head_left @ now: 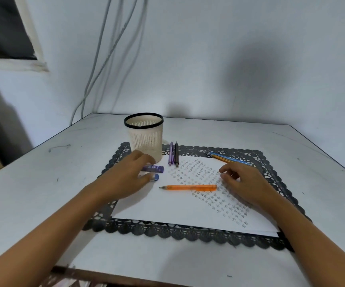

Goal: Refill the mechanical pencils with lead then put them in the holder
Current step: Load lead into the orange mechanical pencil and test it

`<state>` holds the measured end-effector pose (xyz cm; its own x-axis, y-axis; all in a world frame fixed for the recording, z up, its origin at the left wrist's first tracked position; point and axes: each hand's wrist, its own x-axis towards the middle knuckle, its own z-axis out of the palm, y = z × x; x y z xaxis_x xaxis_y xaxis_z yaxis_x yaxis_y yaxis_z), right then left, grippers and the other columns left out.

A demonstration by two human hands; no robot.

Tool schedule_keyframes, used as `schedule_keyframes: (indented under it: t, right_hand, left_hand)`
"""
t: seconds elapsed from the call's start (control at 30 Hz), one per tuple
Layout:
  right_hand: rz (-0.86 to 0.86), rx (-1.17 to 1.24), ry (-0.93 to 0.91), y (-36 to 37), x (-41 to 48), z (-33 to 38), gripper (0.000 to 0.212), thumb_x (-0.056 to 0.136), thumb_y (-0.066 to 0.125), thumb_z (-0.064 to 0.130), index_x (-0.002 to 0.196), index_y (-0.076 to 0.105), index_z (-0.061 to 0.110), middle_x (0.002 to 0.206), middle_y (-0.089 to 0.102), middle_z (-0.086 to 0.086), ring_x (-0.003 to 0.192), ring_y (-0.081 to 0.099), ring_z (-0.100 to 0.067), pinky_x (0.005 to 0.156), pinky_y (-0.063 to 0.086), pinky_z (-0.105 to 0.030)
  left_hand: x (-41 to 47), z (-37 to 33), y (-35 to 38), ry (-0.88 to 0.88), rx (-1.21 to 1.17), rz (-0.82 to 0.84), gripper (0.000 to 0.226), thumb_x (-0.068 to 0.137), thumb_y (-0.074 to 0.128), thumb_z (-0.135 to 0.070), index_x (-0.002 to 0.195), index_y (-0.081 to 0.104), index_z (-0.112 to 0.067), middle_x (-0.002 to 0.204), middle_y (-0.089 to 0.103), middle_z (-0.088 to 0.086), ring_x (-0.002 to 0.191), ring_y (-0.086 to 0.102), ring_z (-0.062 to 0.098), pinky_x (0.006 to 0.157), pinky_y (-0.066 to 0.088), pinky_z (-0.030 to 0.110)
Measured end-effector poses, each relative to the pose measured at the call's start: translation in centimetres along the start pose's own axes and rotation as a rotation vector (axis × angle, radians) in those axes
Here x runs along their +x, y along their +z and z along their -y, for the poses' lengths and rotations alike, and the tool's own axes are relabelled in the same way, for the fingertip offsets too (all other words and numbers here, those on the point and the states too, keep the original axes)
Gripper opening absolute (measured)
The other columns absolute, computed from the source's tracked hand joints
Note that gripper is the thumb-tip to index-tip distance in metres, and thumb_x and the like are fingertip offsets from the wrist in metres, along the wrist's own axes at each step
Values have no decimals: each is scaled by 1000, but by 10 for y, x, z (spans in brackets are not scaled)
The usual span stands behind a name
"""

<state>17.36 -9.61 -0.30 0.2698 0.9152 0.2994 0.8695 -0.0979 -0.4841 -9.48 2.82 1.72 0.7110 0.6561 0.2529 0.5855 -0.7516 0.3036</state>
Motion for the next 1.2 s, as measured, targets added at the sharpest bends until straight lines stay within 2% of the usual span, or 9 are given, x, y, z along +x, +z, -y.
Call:
schedule_keyframes:
  t: [0.3,0.47,0.57,0.63,0.7,0.77,0.87,1.0,1.2]
  right_hand:
    - [-34,2,6,0,0,-1,19,92,54,22,107,63,17,86,57,9,78,54,-3,66,39,-10]
    - [-55,-3,-15,-2,-1,1,19,92,53,20,107,63,17,89,58,6,79,55,-4,72,44,-14]
    - [-179,67,-84,-4,-1,10,14,91,55,18,100,65,18,83,60,12,76,55,2,72,48,-15]
    - [-243,210,-80,-8,-2,22,11,91,55,18,95,63,22,80,60,17,73,57,4,66,44,-7]
    - [-192,459,-20,-12,-4,35,10,90,55,20,94,65,21,79,65,9,71,61,-2,63,48,-12]
    - [-5,838,67,-12,-7,46,16,86,56,22,96,66,15,80,66,-2,74,64,-14,63,52,-23]
    - [219,1192,179,-4,-11,55,26,83,53,24,100,65,9,84,68,-8,76,66,-17,63,56,-25]
    - [211,1429,286,-1,-9,58,24,92,44,12,98,65,3,82,72,-10,74,70,-17,61,58,-25]
    - [176,1558,360,-4,-7,53,27,74,56,5,98,63,-5,78,71,-16,69,71,-19,57,57,-25]
  left_hand:
    - [-11,17,16,-88,204,13,29,89,49,-31,117,52,-25,120,50,-4,112,45,17,93,37,32]
    - [-8,18,14,-53,205,45,26,90,49,-32,112,60,-24,112,51,-5,104,47,15,88,39,30]
    - [-8,18,10,-3,139,-6,24,89,54,-28,109,61,-18,109,51,-2,94,48,14,82,40,26]
    - [-7,10,5,32,71,-59,22,89,55,-26,109,59,-15,105,51,-3,88,47,12,75,37,21]
    - [-4,-3,2,53,21,-93,23,91,52,-29,110,56,-17,99,50,-9,85,48,9,69,35,19]
    - [1,-19,0,84,-25,-111,23,92,49,-30,110,52,-17,94,55,-8,81,53,11,65,39,21]
    - [9,-42,3,165,-122,-136,23,91,51,-26,112,51,-15,97,59,-3,85,56,14,72,45,28]
    - [24,-60,13,307,-143,-188,21,91,52,-20,109,53,-10,100,60,1,85,55,16,75,46,33]
    - [28,-65,28,331,-201,-250,23,92,52,-20,113,53,-11,103,59,2,87,53,14,74,44,27]
